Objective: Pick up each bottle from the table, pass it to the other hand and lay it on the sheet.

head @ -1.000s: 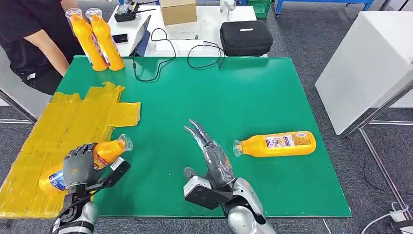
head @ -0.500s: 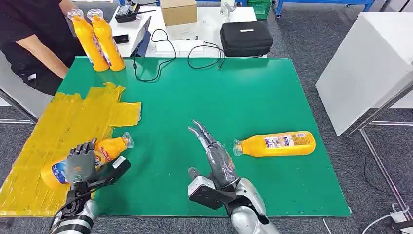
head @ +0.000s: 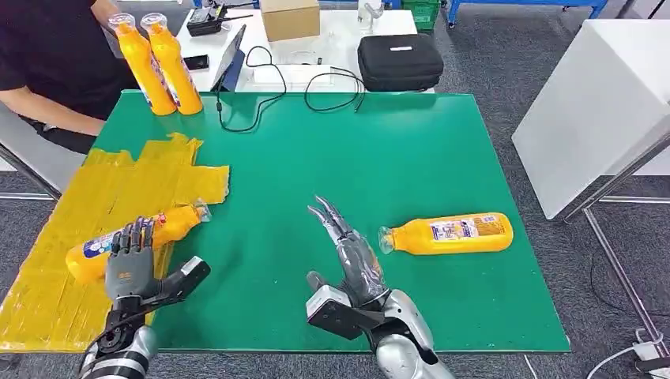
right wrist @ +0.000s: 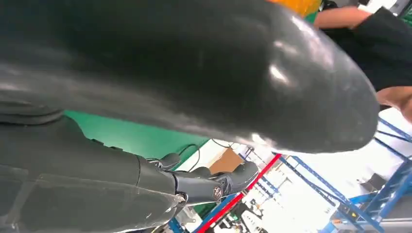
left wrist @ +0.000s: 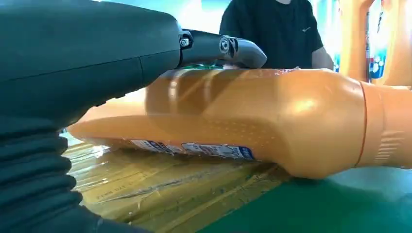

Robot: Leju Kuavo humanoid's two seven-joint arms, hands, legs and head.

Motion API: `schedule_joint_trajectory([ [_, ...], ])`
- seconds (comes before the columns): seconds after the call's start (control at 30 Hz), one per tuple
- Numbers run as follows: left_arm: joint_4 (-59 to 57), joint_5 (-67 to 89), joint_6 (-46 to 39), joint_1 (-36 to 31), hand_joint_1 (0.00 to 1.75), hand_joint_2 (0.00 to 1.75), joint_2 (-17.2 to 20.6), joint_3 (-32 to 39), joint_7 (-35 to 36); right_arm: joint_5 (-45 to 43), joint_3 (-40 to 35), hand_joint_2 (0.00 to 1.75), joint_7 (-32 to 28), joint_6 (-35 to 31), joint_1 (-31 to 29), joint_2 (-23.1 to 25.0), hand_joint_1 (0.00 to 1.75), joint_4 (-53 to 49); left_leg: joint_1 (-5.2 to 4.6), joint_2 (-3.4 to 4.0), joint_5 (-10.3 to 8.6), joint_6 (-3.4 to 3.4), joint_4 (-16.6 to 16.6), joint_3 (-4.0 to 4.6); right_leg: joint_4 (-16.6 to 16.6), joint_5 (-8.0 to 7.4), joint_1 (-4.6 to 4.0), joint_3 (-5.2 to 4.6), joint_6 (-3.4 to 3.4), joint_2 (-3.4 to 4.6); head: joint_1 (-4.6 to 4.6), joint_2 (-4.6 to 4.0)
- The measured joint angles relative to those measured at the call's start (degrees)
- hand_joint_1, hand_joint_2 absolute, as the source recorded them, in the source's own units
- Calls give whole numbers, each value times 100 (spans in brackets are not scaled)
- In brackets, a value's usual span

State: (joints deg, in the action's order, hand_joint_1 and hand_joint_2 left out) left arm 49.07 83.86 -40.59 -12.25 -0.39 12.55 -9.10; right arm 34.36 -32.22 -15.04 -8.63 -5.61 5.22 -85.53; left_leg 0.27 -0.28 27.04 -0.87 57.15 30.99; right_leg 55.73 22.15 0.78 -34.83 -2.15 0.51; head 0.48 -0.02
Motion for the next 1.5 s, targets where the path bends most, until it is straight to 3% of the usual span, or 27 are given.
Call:
schedule_joint_trajectory([
  [0.13, 430, -557, 0, 118, 0, 0, -87, 196, -487, 4, 31, 0, 0, -7, 38, 0, 0, -2, 0, 0, 0, 0, 0, 2, 0, 0, -1, -3, 0, 0, 0, 0],
  [0.7, 883, -684, 0, 213, 0, 0, -197, 424, -623, 13, 37, 0, 0, -9, 59, 0, 0, -2, 0, 0, 0, 0, 0, 3, 0, 0, -1, -3, 0, 0, 0, 0],
  [0.8, 1119, -1715, 70, 238, 0, 0, -347, 630, -1446, 167, 52, 0, 22, -57, 78, 0, 0, -13, 0, -1, 0, 0, 0, 3, 0, 0, -1, -3, 0, 0, 0, 0],
  [0.83, 1286, -2393, 244, 267, 0, 0, -424, 723, -1703, 292, 72, 175, 50, -100, 100, 0, 0, -35, 0, 0, 0, 0, 0, 3, 0, 0, 0, -3, 0, 0, 0, 0],
  [0.97, 2475, -4731, 1884, 606, 0, 0, -781, 741, -1706, 945, 256, 175, 302, -225, 296, -11, 0, -232, -2, -5, 2, -2, 2, 5, -4, 1, 0, -6, 0, -2, 0, 0],
  [1.13, 4041, -6013, 3296, 1243, 0, 0, -1196, 419, -1591, 1636, 885, 175, 511, -362, 895, -157, 0, -646, -5, -5, 12, -11, 2, 7, -8, 2, 4, -6, -2, -3, 0, 0],
  [1.33, 4977, -6563, 3619, 1923, 0, 0, -1344, -195, -1656, 1919, 1981, 175, 405, -417, 1733, -455, 0, -1246, -12, -5, 25, -24, 1, 14, -12, 4, 7, -6, -3, -3, 0, 0],
  [1.5, 5308, -6703, 3630, 2129, 0, 0, -1364, -369, -1691, 1989, 2641, 175, 352, -344, 2080, -570, 0, -1662, -10, -1, 29, -23, 1, 13, -12, 4, 4, -6, -3, -2, -2, 0],
])
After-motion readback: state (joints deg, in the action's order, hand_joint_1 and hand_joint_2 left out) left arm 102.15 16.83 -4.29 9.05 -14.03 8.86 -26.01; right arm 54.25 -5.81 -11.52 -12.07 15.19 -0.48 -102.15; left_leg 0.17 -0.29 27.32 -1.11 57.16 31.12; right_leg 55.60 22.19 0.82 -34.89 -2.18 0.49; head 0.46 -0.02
